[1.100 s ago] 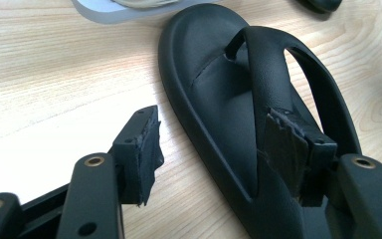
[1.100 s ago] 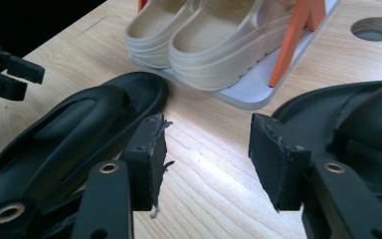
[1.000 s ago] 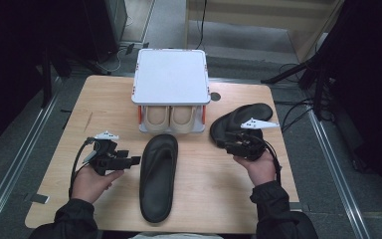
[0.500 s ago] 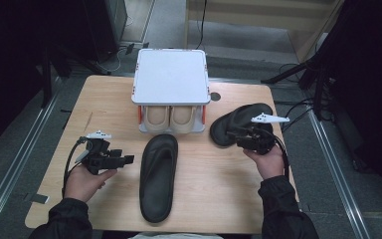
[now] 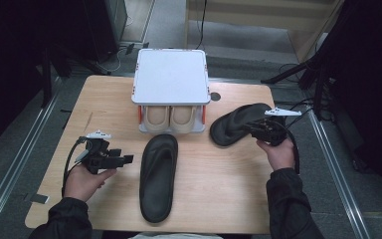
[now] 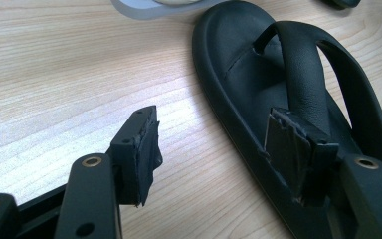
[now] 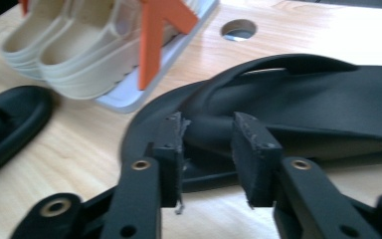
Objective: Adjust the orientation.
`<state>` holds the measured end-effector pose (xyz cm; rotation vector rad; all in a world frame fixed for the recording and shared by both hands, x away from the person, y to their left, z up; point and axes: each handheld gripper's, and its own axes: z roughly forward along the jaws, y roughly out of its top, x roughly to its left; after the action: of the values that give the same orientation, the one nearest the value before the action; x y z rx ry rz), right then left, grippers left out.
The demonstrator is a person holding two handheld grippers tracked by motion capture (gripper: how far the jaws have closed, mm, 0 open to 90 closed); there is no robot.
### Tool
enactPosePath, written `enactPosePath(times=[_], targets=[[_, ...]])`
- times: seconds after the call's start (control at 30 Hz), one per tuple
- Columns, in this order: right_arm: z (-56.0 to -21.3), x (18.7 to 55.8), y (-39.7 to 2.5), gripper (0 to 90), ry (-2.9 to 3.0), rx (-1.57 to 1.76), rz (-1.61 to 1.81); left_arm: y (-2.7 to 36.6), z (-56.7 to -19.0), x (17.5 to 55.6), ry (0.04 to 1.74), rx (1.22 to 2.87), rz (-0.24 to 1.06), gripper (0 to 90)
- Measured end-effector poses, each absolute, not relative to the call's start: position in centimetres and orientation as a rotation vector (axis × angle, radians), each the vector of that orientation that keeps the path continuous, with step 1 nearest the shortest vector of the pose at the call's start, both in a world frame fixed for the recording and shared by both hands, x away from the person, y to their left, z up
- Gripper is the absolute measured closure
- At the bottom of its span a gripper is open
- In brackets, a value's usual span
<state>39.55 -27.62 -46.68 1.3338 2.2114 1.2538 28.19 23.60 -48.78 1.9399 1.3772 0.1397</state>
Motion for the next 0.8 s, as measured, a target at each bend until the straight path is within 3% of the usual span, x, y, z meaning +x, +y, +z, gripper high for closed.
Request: enactPosePath(times=[0.27,0.8], targets=[[-47.5,41.5,-29.7,89.7,2.195,1.443,1.254,23.5,-48.9,28.2,1.374,1.948,0.150,39.0],[-48.5,46.2,-32.6,90.0,2.097,1.556,1.131,24.4,-49.0,26.9,1.414,1.938,0.181,39.1]])
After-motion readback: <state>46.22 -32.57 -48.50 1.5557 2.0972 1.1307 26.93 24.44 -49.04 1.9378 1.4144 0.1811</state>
